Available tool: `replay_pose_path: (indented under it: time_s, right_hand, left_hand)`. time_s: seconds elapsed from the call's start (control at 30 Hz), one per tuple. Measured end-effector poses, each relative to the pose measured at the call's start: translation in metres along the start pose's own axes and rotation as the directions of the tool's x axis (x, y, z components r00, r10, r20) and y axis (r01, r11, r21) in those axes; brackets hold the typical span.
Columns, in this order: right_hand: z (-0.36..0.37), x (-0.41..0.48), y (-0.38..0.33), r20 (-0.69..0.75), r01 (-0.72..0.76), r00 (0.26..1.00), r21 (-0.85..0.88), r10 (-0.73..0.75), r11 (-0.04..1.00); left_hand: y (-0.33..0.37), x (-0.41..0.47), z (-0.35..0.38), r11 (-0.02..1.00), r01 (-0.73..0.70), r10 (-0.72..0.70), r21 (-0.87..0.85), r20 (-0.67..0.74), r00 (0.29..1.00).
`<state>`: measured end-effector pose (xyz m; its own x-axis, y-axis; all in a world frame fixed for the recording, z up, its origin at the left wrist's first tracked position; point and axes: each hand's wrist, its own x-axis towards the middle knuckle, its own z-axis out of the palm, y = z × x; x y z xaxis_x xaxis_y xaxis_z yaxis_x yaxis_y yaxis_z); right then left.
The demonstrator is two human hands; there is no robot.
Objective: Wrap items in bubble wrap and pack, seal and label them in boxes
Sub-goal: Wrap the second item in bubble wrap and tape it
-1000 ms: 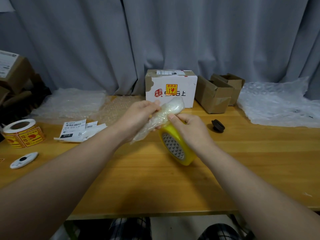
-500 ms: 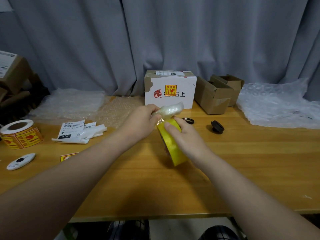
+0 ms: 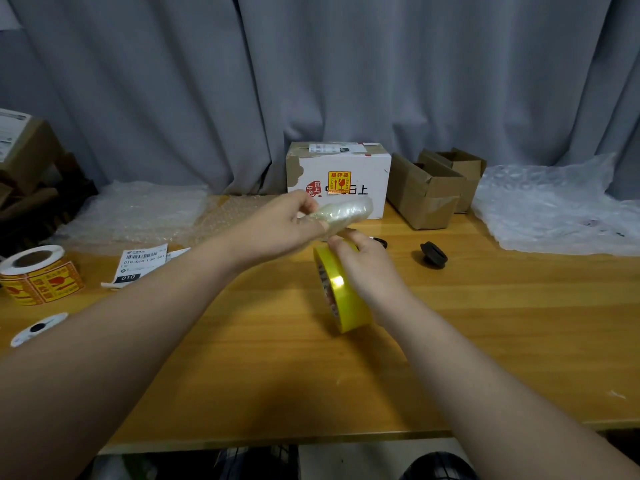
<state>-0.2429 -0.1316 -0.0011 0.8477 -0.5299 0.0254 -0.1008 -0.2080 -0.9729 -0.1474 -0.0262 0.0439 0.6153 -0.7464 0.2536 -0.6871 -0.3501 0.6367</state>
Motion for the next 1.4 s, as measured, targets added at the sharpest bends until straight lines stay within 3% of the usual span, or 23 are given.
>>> replay_pose_path:
  time_s: [0.1, 0.23, 0.37, 0.47, 0.5, 0.57, 0.6, 0.67, 0.77, 0.83, 0.9, 0.97, 1.0, 1.03, 1.07, 1.13, 1.2, 1.23, 1.3, 1.4]
  right_hand:
    - [-0.010, 0.003, 0.001, 0.023, -0.040, 0.999, 0.077, 0.038, 0.996]
    - [-0.015, 0.000, 0.001, 0.103, -0.076, 0.993, 0.133, 0.062, 0.988]
    - [-0.013, 0.005, 0.005, 0.093, -0.127, 0.989, 0.140, 0.115, 0.982]
    - [-0.015, 0.015, 0.012, -0.012, -0.126, 0.992, 0.089, 0.128, 0.988]
    - [-0.017, 0.017, 0.012, -0.094, -0.062, 0.993, 0.067, 0.069, 0.996]
    - [-0.027, 0.024, 0.010, -0.241, 0.128, 0.957, -0.150, -0.162, 0.980]
    - [-0.032, 0.029, 0.007, -0.248, 0.211, 0.926, -0.280, -0.283, 0.936]
    - [-0.042, 0.041, -0.004, -0.113, 0.346, 0.895, -0.430, -0.431, 0.833]
    - [-0.048, 0.059, -0.017, 0.096, 0.470, 0.875, -0.397, -0.474, 0.788]
    - [-0.047, 0.069, -0.020, 0.108, 0.475, 0.873, -0.413, -0.476, 0.777]
    - [-0.041, 0.076, -0.018, 0.065, 0.448, 0.880, -0.440, -0.471, 0.778]
    - [-0.036, 0.080, -0.013, 0.001, 0.425, 0.879, -0.459, -0.478, 0.780]
    - [-0.034, 0.082, -0.011, -0.037, 0.412, 0.877, -0.452, -0.478, 0.791]
    - [-0.033, 0.083, -0.008, -0.072, 0.397, 0.882, -0.422, -0.466, 0.815]
    - [-0.032, 0.084, -0.006, -0.098, 0.378, 0.890, -0.386, -0.445, 0.841]
    - [-0.033, 0.085, -0.004, -0.121, 0.353, 0.902, -0.348, -0.415, 0.868]
    - [-0.033, 0.086, -0.005, -0.070, 0.370, 0.909, -0.316, -0.411, 0.873]
    - [-0.032, 0.085, -0.007, -0.016, 0.389, 0.912, -0.286, -0.410, 0.876]
    - [-0.034, 0.084, -0.013, 0.081, 0.378, 0.926, -0.227, -0.370, 0.898]
    - [-0.038, 0.083, -0.028, 0.107, 0.346, 0.938, -0.353, -0.330, 0.869]
  left_hand:
    - [0.000, 0.005, 0.002, 0.989, -0.054, 0.057, 0.141, -0.015, 0.998]
    - [0.000, 0.018, 0.003, 0.990, -0.094, 0.109, 0.109, -0.149, 0.983]
    - [0.003, 0.024, 0.007, 0.948, -0.193, 0.225, 0.252, -0.106, 0.969]
    - [0.000, 0.032, 0.004, 0.869, -0.222, 0.260, 0.442, -0.025, 0.965]
    - [-0.001, 0.034, 0.002, 0.825, -0.232, 0.272, 0.515, -0.002, 0.962]
    - [-0.003, 0.037, 0.000, 0.745, -0.254, 0.306, 0.617, 0.021, 0.952]
    - [-0.004, 0.038, 0.000, 0.715, -0.266, 0.323, 0.646, 0.032, 0.946]
    - [-0.005, 0.040, -0.001, 0.679, -0.304, 0.365, 0.668, 0.053, 0.930]
    - [-0.013, 0.050, -0.003, 0.679, -0.344, 0.410, 0.649, 0.053, 0.910]
    - [-0.020, 0.056, -0.001, 0.704, -0.306, 0.374, 0.641, 0.033, 0.927]
    - [-0.028, 0.056, 0.005, 0.733, -0.237, 0.378, 0.637, -0.092, 0.921]
    - [-0.033, 0.048, 0.014, 0.824, -0.194, 0.424, 0.532, -0.354, 0.834]
    - [-0.034, 0.042, 0.018, 0.893, -0.194, 0.386, 0.407, -0.468, 0.795]
    - [-0.036, 0.037, 0.023, 0.954, -0.189, 0.286, 0.232, -0.521, 0.804]
    - [-0.036, 0.033, 0.028, 0.991, -0.130, 0.125, 0.025, -0.490, 0.863]
    - [-0.036, 0.028, 0.038, 0.938, 0.144, -0.205, -0.315, -0.167, 0.964]
    - [-0.034, 0.026, 0.046, 0.782, 0.333, -0.311, -0.527, 0.134, 0.941]
    - [-0.033, 0.027, 0.050, 0.722, 0.339, -0.303, -0.603, 0.165, 0.938]
    - [-0.028, 0.030, 0.056, 0.673, 0.270, -0.316, -0.689, 0.062, 0.947]
    - [-0.025, 0.035, 0.060, 0.722, 0.202, -0.348, -0.661, -0.095, 0.933]
